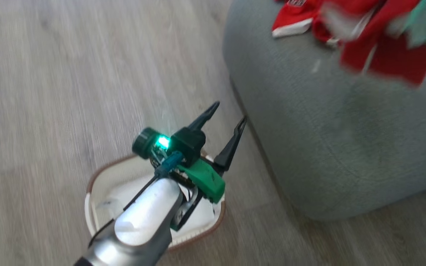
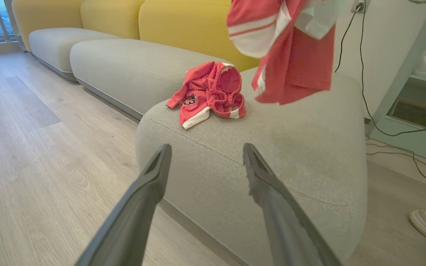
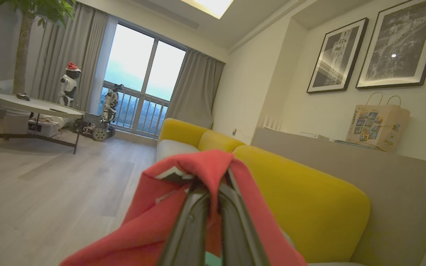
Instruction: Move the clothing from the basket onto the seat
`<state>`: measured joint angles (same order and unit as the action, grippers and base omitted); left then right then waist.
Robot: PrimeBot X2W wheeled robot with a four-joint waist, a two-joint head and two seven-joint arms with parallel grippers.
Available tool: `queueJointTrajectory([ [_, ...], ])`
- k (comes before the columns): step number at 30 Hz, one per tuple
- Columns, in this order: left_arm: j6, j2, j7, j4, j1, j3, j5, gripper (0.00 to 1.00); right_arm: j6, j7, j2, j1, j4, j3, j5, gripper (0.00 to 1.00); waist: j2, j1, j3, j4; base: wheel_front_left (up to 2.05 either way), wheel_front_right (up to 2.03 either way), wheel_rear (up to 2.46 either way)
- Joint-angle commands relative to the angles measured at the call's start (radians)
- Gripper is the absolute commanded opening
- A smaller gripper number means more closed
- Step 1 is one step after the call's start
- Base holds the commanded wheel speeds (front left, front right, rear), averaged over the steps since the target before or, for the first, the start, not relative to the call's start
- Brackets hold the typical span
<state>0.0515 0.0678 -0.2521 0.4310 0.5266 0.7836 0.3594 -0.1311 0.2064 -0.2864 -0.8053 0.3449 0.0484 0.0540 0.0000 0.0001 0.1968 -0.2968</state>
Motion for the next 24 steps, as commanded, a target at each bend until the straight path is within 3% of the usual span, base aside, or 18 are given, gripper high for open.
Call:
queueJointTrajectory([
  [1, -0.003, 0.020, -0.006, -0.046, 0.064, -0.026, -0.021, 1.00, 0.000, -0.005, -0.044, -0.100, 0.004, 0.027, -0.005, 0.00, 0.0000, -0.0001, 0.097, 0.058, 0.00, 0.00, 0.00],
  [13, 0.003, 0.042, 0.033, -0.179, 0.162, 0.006, -0.085, 1.00, 0.000, 0.017, -0.197, -0.399, 0.234, 0.216, -0.155, 0.00, 0.0000, -0.0001, 0.307, 0.221, 0.00, 0.00, 0.00],
  [17, 0.008, 0.045, 0.044, -0.214, 0.178, 0.016, -0.097, 1.00, 0.000, 0.032, -0.202, -0.443, 0.322, 0.282, -0.243, 0.00, 0.0000, -0.0001, 0.368, 0.273, 0.00, 0.00, 0.00],
  [24, 0.022, 0.061, 0.058, -0.250, 0.189, 0.025, -0.113, 1.00, 0.000, 0.049, -0.155, -0.444, 0.468, 0.443, -0.397, 0.00, 0.0000, -0.0001, 0.460, 0.324, 0.00, 0.00, 0.00],
])
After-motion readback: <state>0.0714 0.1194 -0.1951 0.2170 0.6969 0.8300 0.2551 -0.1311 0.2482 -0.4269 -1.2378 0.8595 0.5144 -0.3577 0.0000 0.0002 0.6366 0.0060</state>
